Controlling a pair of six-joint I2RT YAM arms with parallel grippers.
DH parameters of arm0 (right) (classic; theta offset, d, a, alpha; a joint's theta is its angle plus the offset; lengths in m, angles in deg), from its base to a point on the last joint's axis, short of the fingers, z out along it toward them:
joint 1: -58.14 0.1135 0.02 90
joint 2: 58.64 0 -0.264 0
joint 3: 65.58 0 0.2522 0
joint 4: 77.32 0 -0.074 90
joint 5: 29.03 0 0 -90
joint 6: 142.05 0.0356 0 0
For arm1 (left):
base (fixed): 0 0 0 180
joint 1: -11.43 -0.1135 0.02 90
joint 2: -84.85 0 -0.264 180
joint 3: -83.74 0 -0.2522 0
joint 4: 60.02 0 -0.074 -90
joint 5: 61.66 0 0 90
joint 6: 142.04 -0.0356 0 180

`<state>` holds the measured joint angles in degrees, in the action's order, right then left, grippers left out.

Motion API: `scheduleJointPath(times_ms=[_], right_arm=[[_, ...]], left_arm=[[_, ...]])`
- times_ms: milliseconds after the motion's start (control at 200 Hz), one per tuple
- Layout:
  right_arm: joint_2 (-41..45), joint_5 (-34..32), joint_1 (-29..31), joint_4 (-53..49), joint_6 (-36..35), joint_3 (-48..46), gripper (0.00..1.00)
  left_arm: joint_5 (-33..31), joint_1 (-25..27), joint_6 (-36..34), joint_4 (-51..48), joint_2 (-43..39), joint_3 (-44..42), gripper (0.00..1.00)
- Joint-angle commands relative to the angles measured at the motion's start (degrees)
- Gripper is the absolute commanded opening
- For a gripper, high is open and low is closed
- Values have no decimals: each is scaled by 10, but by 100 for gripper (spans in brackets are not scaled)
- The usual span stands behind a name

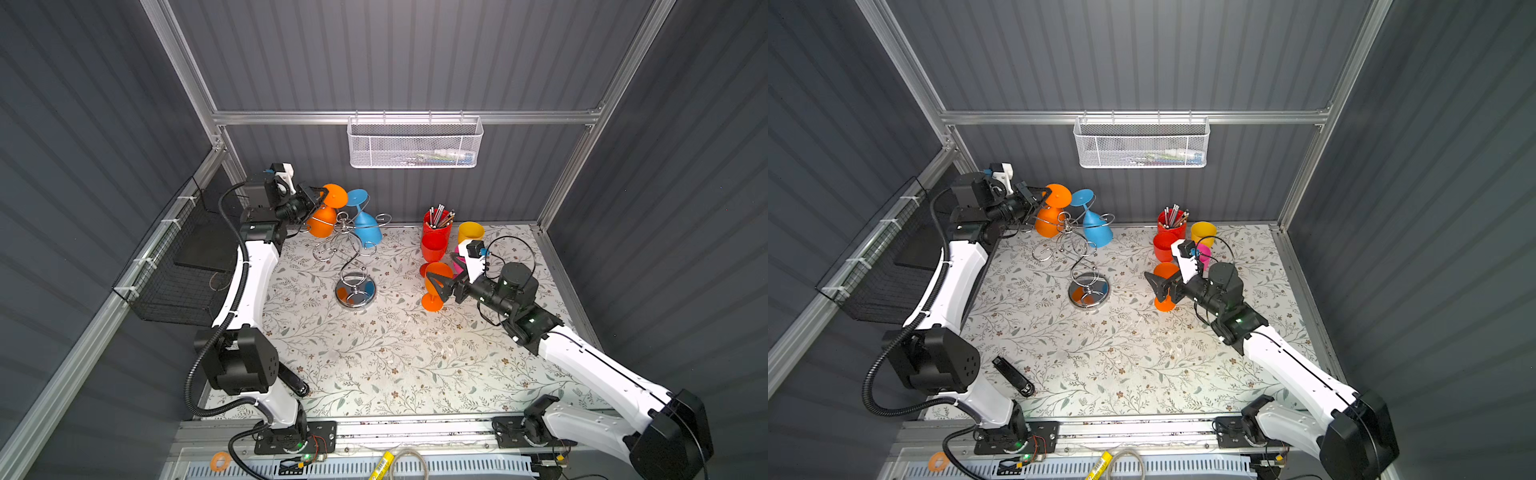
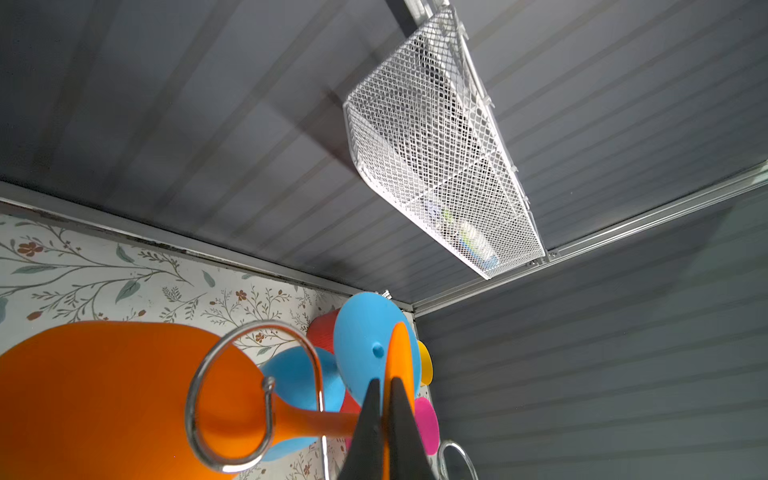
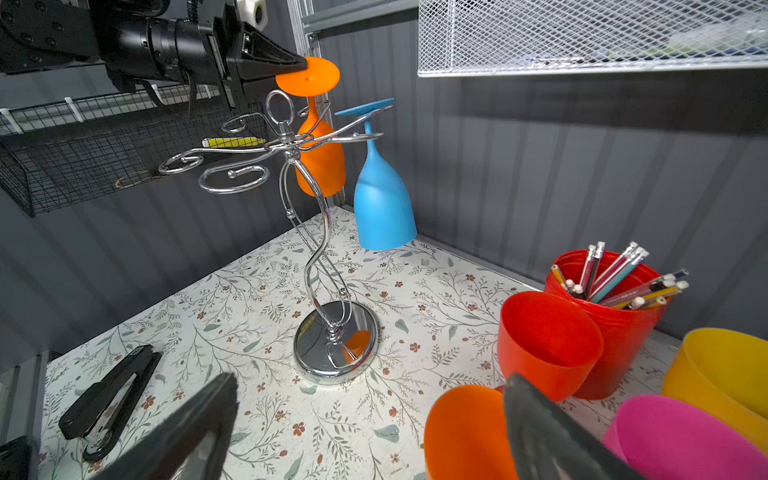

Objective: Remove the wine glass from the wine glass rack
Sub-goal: 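Lift the orange glass off the rack hook with the left gripper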

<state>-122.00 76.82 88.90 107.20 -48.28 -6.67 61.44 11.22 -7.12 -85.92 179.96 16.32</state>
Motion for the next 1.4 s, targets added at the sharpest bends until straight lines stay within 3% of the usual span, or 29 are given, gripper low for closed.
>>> scheduleJointPath(times_ms=[0,725,1201,1396], right_arm=[[-4,-4,3,-1,-7,17,99],[-3,-9,7,-4,-11,16,99],[-4,-12,7,-4,-13,19,99],[-4,-14,8,-4,-14,18,99]], left_arm=[[7,-3,-28,-23,-25,-1,0],[-85,-11,-83,-97,-66,-1,0],[-177,-16,-69,-37,-84,-25,0],[-176,-16,-67,7,-78,-13,0]])
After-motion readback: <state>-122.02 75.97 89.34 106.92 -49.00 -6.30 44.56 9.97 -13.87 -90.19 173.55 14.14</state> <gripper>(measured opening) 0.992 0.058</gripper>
